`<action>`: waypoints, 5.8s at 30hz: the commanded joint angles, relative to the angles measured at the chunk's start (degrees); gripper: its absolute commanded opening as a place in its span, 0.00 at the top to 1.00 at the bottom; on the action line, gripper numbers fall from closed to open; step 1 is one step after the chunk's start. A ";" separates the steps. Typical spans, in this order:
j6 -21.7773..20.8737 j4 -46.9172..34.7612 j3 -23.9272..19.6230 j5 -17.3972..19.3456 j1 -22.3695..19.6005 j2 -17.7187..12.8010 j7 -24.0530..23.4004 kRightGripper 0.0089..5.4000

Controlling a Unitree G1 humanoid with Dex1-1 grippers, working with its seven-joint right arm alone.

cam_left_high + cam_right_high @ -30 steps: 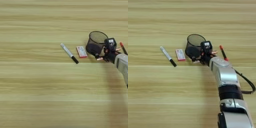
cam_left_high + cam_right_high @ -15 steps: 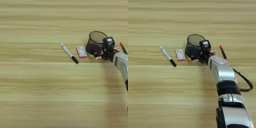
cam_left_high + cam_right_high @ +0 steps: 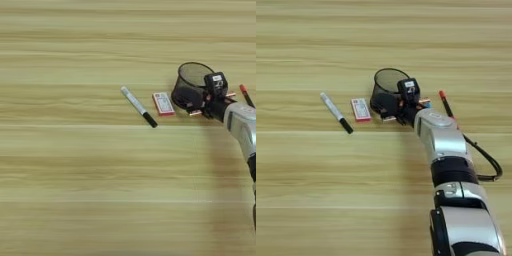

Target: Move the objects on the table

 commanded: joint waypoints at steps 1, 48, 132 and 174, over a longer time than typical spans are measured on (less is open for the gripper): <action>-2.82 -1.38 -0.42 -0.39 -5.76 -1.45 -0.30 0.00; -4.74 1.46 -0.53 -0.18 -7.67 -1.04 0.04 0.13; 11.34 -33.46 -1.97 -2.31 17.50 -5.73 -0.82 0.01; 24.65 -47.74 0.81 6.31 21.49 -4.82 8.16 0.01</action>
